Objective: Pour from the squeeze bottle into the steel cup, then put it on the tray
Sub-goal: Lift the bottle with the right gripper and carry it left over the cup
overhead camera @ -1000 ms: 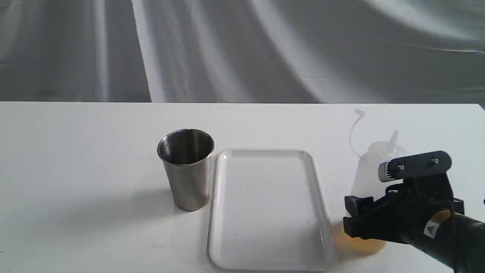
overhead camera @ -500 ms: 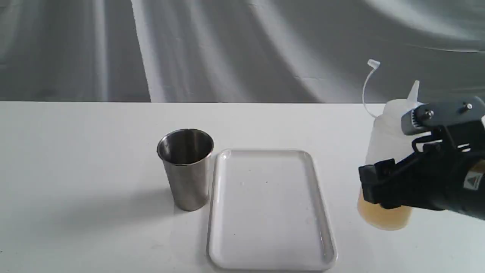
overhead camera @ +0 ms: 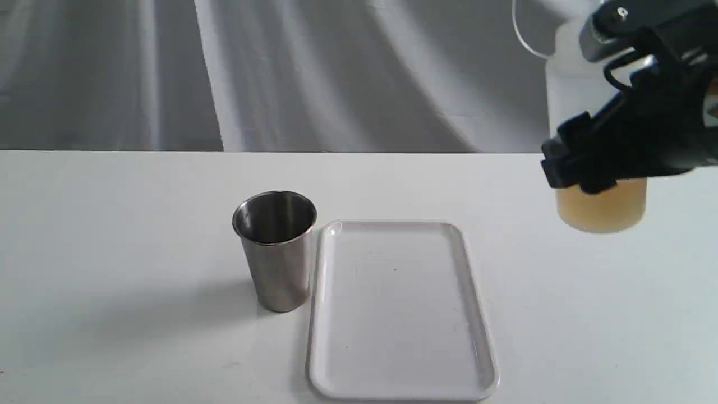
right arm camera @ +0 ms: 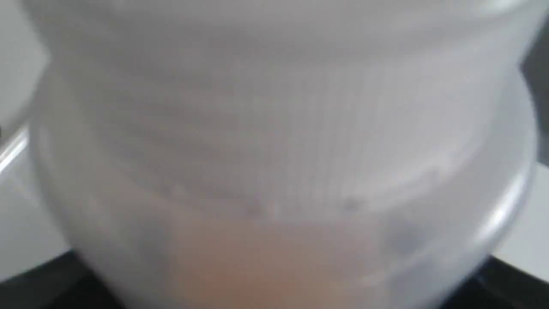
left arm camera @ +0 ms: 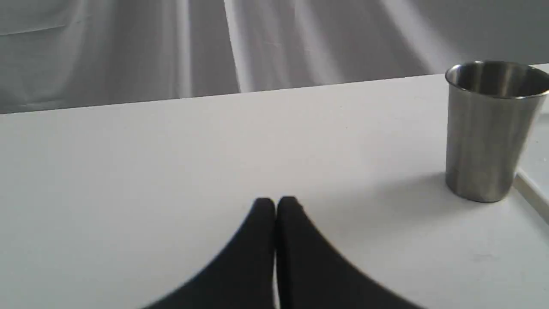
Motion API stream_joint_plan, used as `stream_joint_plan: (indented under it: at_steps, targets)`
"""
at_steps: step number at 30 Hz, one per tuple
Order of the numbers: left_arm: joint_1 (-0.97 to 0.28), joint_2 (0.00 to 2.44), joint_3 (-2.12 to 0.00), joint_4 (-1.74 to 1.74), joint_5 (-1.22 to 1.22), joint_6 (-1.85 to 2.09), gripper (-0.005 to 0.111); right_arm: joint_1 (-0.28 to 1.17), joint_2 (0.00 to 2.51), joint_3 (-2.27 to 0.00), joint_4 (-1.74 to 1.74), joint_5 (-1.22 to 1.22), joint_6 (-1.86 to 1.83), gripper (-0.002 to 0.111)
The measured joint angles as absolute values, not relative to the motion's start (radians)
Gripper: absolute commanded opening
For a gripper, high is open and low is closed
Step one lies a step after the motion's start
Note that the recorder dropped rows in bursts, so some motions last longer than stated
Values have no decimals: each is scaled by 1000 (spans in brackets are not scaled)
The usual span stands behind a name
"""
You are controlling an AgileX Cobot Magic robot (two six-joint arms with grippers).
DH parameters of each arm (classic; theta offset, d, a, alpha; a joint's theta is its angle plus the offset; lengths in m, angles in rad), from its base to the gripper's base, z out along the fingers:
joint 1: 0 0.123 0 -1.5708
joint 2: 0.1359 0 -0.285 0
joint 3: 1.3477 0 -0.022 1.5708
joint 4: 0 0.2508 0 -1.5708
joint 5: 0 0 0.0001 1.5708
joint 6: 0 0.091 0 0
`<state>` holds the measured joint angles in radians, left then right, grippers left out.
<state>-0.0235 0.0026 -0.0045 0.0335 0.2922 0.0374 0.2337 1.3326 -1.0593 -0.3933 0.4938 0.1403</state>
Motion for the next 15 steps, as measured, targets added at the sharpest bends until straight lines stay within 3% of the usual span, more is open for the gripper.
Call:
stream_joint_plan:
  at_steps: [15]
  targets:
    - [-23, 3, -4, 33, 292, 37, 0, 535, 1679, -1355, -672, 622, 147, 27]
